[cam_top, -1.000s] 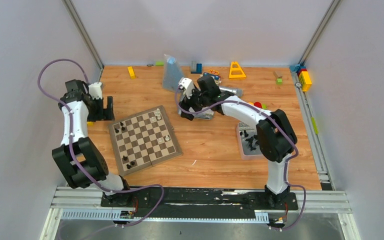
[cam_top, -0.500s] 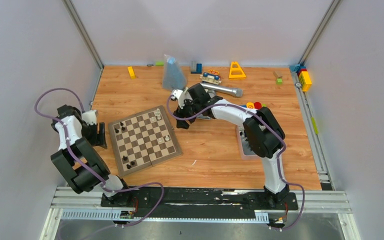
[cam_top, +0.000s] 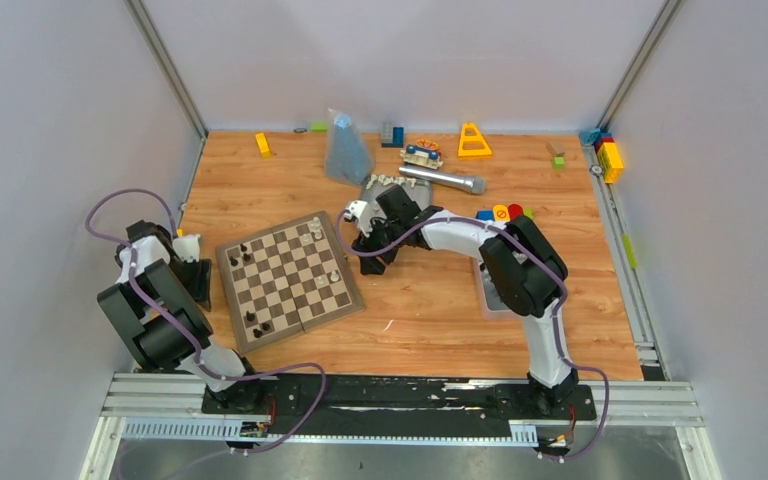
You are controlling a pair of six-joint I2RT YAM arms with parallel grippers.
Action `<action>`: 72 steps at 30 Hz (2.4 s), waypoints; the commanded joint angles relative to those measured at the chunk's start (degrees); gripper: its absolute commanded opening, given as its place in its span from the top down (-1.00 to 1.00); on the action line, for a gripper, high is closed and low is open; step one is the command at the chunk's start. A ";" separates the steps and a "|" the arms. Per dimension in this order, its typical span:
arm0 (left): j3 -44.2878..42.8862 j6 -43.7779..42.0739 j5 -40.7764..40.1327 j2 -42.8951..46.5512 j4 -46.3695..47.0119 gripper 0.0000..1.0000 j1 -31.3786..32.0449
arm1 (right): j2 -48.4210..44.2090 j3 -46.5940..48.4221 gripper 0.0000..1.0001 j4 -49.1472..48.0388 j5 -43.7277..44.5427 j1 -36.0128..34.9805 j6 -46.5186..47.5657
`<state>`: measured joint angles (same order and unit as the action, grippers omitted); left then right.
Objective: Set up the chess pieces on the board
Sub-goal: Adjust the chessboard at the center of the board.
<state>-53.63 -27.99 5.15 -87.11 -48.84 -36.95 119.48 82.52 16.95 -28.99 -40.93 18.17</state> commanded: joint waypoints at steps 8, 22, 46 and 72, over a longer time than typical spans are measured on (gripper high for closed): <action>1.31 -0.01 1.15 -4.51 7.37 -0.28 1.20 | -4.68 -5.61 -0.11 -0.61 2.34 -4.16 0.83; 1.68 3.56 1.12 -6.61 11.00 -0.28 10.52 | -8.20 -8.24 -0.09 1.30 4.08 -4.78 0.42; 4.22 2.86 4.41 -4.28 10.97 -0.30 15.14 | -18.08 -12.76 -0.16 7.62 6.06 -4.96 2.65; -9.17 4.19 -1.70 -16.07 10.18 -0.29 27.63 | -13.67 -13.94 0.10 3.57 4.45 -14.54 -3.33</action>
<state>-61.12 -25.39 0.99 -99.53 -39.88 -12.93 108.90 69.76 24.03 -21.17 -51.51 17.82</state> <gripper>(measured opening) 0.644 0.451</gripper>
